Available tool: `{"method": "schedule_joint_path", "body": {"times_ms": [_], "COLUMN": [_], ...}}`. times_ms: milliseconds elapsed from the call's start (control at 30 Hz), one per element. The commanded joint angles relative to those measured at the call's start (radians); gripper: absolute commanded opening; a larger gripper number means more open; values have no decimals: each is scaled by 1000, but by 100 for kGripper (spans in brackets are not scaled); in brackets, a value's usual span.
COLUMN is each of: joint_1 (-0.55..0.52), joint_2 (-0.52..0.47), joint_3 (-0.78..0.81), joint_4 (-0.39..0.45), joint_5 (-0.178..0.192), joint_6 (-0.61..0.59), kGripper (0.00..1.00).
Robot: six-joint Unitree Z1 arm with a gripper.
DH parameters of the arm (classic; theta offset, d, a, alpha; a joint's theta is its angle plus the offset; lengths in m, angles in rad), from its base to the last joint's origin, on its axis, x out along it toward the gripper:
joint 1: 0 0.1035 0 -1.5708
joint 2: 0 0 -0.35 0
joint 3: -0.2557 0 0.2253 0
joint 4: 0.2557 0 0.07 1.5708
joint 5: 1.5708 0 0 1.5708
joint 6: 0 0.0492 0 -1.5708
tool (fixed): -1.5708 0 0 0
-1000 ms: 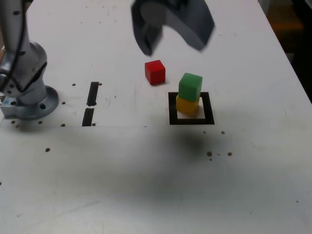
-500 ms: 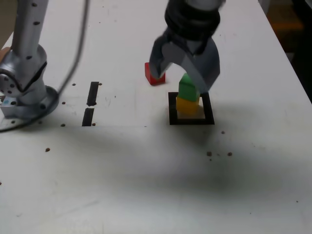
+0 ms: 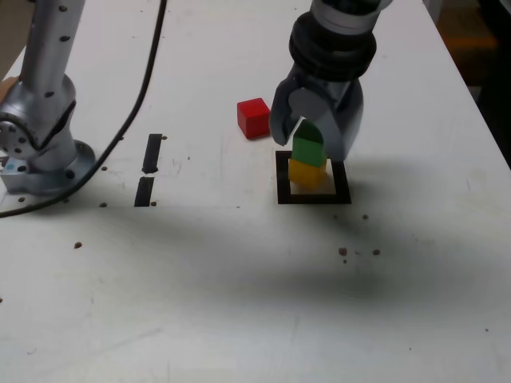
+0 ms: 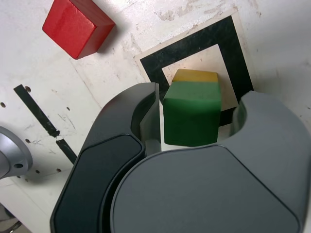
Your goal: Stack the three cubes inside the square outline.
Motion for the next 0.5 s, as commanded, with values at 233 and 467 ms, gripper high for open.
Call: {"method": "schedule_joint_path", "body": {"times_ms": [233,467], "joint_1": [8,31], "joint_2": [-19,-84], "joint_3": [11,-24], "joint_4": [-14,15], "joint_5": [4,36], "joint_6": [-10,-38], "kGripper": [10,7]}}
